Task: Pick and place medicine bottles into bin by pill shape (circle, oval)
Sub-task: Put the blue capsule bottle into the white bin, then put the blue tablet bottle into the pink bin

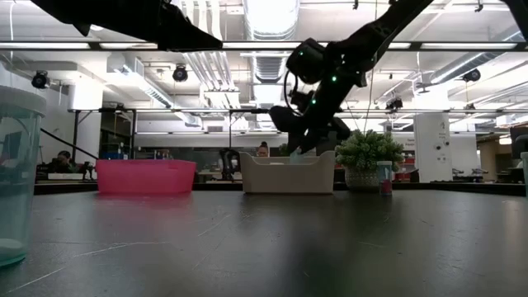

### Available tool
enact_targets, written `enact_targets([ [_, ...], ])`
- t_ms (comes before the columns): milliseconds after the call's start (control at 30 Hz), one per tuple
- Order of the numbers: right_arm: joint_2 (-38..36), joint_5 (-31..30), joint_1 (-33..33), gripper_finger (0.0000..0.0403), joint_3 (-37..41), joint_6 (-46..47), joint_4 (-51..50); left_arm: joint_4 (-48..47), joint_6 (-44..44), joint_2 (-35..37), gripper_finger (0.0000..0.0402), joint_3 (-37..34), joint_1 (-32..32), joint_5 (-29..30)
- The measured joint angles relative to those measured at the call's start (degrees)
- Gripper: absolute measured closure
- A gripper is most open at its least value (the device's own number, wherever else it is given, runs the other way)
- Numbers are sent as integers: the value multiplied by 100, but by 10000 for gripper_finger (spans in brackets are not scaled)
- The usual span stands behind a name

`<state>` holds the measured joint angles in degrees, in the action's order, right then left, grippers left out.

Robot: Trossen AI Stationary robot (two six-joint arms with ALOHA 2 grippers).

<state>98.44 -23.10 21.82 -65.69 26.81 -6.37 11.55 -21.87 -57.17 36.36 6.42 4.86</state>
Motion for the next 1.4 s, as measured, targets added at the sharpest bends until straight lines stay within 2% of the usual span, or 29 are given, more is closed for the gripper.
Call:
enact_targets([
  [600,404,-95,62,284,-36,175,238,-4,-2,-11,237,-2,0,10],
  [1133,401,-100,62,238,-35,153,284,-4,0,-9,237,-2,0,11],
  [1400,-14,-100,-10,220,-35,26,136,-4,46,-9,237,-2,0,11],
])
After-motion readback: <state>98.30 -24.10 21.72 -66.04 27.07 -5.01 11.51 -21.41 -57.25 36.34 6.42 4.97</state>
